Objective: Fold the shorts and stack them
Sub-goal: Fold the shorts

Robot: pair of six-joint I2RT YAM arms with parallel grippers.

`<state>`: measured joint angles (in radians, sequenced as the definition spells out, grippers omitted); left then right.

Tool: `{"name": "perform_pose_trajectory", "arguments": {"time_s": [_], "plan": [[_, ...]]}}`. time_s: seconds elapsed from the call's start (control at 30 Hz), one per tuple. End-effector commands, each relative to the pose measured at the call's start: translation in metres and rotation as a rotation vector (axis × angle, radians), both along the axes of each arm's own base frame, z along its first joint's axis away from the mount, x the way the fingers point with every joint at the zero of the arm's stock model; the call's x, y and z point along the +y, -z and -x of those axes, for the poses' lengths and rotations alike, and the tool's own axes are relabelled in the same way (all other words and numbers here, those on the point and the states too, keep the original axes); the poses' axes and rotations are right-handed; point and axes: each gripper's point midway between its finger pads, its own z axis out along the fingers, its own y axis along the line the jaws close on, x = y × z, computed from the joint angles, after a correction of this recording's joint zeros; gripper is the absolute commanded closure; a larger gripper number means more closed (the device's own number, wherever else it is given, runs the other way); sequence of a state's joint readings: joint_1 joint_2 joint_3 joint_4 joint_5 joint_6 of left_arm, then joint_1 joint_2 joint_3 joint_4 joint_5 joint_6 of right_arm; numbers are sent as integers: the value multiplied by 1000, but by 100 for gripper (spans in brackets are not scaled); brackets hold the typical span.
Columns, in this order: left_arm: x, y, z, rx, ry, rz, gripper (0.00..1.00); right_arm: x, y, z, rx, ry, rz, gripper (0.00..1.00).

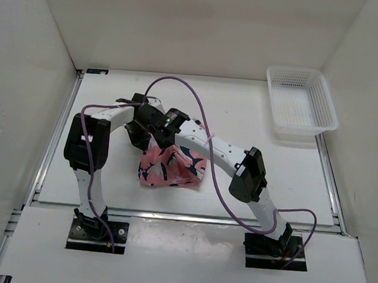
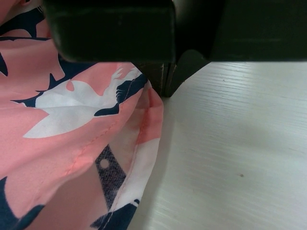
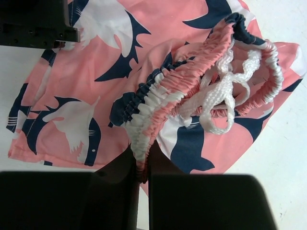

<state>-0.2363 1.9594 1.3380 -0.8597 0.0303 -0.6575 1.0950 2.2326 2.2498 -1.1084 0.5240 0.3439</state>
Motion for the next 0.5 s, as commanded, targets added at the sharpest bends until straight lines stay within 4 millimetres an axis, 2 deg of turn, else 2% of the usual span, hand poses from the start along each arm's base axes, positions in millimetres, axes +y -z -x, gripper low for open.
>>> {"name": "perform_pose_trajectory", "arguments": {"time_s": [0.0,0.07,0.17,0.3,0.4,0.47], "plan": [[4,-8,-5,-40,6,9,90,22,-28,-6,-52,-35,-108,100],[7,-8,-6,-41,5,7,90,27,-43,-9,-80,-35,-159,100],[7,-8,-6,-41,5,7,90,34,-48,-9,-80,-52,-188,100],[9,-8,-7,-39,-2,16,90,47,-47,-9,-66,-80,-223,100],[12,-14,-9,-58,0,17,90,54,-39,-8,-48,-93,-234,100],[15,-16,-8,-59,-10,27,90,55,-48,-8,-58,-87,-261,100]]}}
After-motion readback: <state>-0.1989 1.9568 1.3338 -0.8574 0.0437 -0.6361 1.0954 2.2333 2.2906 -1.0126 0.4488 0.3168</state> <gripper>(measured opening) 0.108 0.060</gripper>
